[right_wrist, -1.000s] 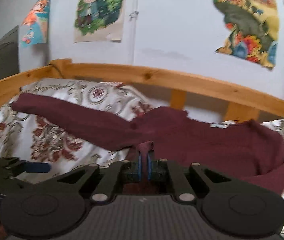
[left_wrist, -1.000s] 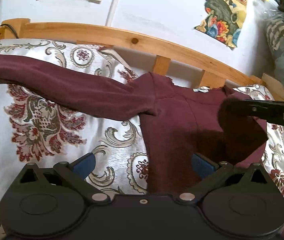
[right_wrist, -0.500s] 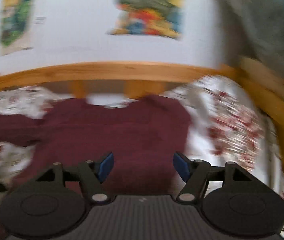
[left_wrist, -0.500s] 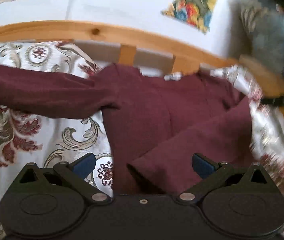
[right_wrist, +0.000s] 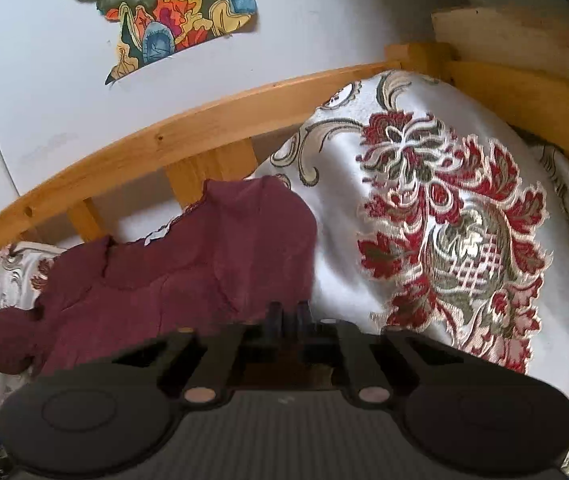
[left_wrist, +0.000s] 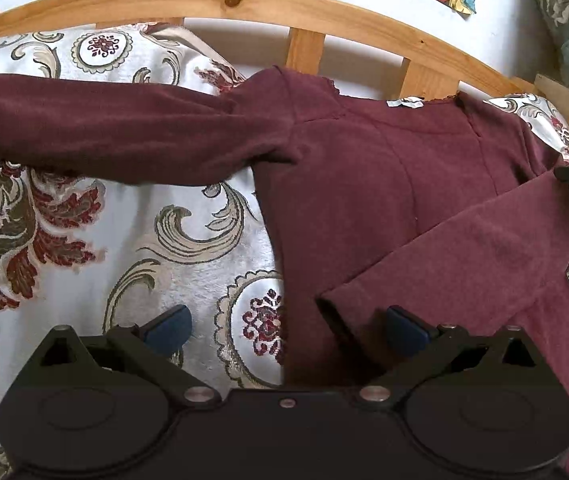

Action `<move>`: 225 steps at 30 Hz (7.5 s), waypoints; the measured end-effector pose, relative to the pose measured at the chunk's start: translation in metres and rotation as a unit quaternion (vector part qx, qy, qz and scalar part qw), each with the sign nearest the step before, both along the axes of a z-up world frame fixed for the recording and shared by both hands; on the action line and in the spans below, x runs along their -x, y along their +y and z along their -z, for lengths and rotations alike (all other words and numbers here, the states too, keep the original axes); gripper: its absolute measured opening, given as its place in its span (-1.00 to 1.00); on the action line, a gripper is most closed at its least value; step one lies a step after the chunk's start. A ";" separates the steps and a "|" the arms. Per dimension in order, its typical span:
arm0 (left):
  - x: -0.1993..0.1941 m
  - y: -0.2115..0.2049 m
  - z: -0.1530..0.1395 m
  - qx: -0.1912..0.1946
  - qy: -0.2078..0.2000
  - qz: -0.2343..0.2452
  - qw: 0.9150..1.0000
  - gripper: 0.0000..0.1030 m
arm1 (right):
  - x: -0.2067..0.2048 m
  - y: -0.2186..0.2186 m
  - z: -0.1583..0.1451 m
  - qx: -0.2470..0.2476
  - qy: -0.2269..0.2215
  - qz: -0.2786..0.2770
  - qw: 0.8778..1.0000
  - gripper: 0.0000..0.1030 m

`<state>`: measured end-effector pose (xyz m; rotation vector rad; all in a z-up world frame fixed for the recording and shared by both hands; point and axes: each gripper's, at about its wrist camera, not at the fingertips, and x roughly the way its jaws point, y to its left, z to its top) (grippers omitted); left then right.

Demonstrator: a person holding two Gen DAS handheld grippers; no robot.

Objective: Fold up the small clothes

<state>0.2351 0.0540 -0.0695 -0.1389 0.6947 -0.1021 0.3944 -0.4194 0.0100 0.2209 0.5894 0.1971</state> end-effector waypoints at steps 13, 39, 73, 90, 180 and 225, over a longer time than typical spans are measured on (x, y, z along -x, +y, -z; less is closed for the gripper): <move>0.005 -0.006 -0.004 -0.029 -0.008 0.002 1.000 0.99 | -0.012 0.038 -0.002 0.188 -0.034 0.091 0.977 -0.82; 0.076 0.174 -0.115 -0.076 -0.108 -0.334 0.933 0.98 | 0.160 0.134 0.015 0.002 -0.060 -0.069 0.996 1.00; 0.023 0.014 -0.254 -0.025 -0.312 0.033 0.949 -0.92 | 0.203 0.097 0.040 -0.028 -0.025 -0.062 0.997 1.00; 0.009 -0.181 -0.110 0.051 -0.124 0.237 0.962 -0.89 | 0.237 0.027 0.056 -0.019 -0.001 0.016 1.000 1.00; 0.145 -0.015 -0.037 -0.152 0.043 0.163 0.974 0.99 | 0.317 0.142 0.082 0.326 -0.001 -0.202 0.923 1.00; 0.138 -0.063 0.005 -0.295 -0.033 0.241 0.924 0.56 | 0.222 0.091 -0.039 0.172 -0.041 -0.093 0.980 -0.85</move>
